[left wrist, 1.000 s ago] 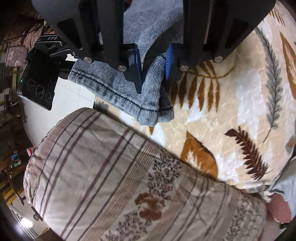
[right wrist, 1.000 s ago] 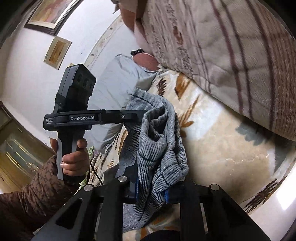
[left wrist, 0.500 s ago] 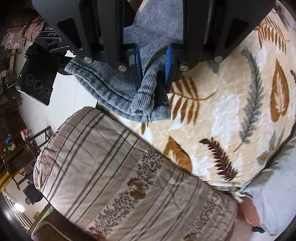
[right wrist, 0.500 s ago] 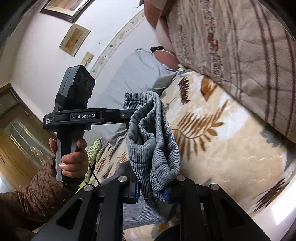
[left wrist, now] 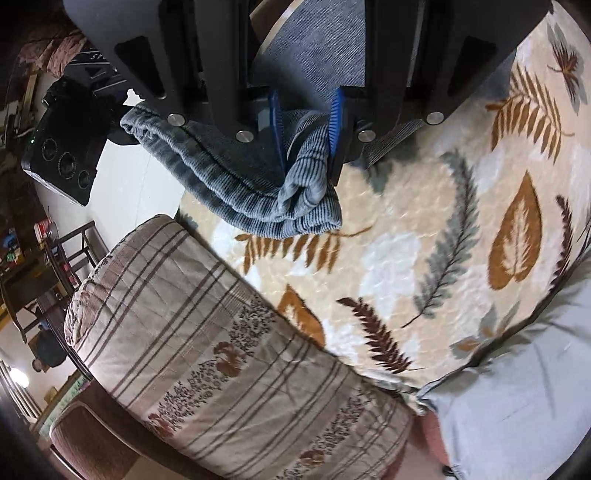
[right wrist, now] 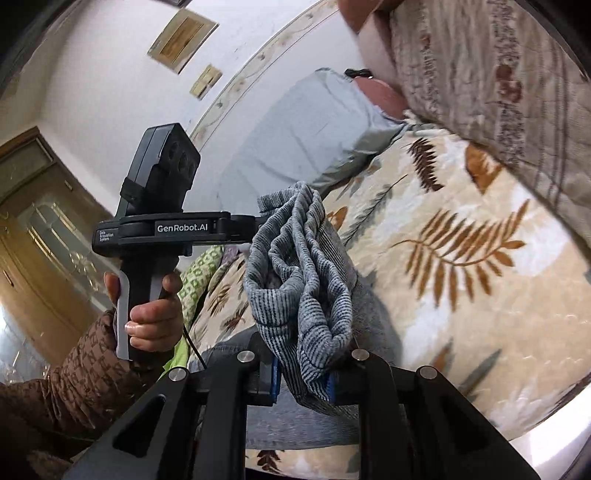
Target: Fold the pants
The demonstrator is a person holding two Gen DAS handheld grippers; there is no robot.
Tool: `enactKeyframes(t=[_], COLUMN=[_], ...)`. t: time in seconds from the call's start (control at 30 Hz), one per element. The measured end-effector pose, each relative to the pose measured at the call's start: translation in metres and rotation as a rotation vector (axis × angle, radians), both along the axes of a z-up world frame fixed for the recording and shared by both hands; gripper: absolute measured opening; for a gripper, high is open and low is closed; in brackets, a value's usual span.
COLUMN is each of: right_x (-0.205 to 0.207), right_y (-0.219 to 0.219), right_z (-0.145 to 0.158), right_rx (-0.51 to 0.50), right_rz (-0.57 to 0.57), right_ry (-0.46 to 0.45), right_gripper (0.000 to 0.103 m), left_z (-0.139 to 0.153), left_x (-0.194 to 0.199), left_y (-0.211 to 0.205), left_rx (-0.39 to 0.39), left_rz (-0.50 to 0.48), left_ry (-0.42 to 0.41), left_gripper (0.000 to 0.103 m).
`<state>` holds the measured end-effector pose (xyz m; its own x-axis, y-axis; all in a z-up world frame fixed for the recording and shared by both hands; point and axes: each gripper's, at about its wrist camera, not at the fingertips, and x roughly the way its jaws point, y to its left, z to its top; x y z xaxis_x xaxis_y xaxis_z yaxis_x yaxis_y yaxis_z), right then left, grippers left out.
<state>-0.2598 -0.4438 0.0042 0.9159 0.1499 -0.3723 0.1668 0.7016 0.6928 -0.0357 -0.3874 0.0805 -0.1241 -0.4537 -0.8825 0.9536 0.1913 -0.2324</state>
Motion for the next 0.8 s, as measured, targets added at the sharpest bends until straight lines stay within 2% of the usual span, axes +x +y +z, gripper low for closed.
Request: enactKeyframes(t=[0.37,0.8], right_x=[0.033,0.075], right_y=[0.038,0.074], right_z=[-0.006,-0.035], right_rx=[-0.021,0.005], right_rz=[0.093,0.211], right_ry=[0.080,0.190], right_gripper=[0.019,0.022], left_z=[-0.013,-0.053], left_x=[0.028,0.059], left_y=[0.044,0.098], left_rx=[0.010,0.064], left_rz=[0.073,0.176], left_ry=[0.029,0.073], left_gripper=[0.018,0.018])
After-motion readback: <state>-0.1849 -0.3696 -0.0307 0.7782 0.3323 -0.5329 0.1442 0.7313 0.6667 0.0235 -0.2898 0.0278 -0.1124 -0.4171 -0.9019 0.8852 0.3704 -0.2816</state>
